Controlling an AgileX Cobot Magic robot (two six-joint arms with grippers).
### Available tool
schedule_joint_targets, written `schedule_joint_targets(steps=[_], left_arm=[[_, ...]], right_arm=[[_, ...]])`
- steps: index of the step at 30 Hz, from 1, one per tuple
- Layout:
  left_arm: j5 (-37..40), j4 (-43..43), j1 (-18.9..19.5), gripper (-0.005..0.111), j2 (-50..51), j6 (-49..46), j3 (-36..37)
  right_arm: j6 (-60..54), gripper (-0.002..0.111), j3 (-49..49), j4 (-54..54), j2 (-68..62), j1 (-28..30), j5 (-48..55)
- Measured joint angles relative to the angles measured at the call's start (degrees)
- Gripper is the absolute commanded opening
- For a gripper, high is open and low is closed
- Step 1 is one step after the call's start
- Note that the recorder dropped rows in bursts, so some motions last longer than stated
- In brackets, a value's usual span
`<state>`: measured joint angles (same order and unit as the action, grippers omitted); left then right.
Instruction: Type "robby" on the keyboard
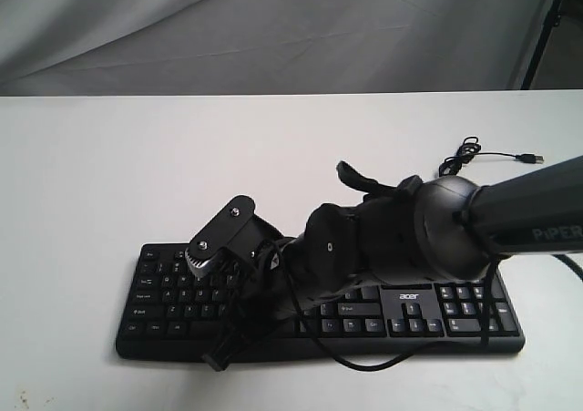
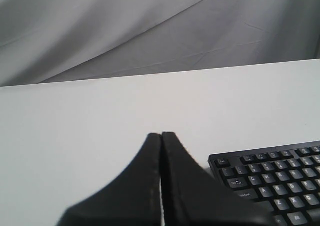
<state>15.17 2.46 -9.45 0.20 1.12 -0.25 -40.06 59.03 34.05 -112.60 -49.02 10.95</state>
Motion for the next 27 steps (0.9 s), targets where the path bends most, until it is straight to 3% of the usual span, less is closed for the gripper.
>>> schedule_joint_targets(steps=[27], left_arm=[[0.0, 0.0, 0.0, 0.0, 0.0, 0.0, 0.0]], right_arm=[[0.0, 0.0, 0.0, -1.04, 0.52, 0.0, -1.38]])
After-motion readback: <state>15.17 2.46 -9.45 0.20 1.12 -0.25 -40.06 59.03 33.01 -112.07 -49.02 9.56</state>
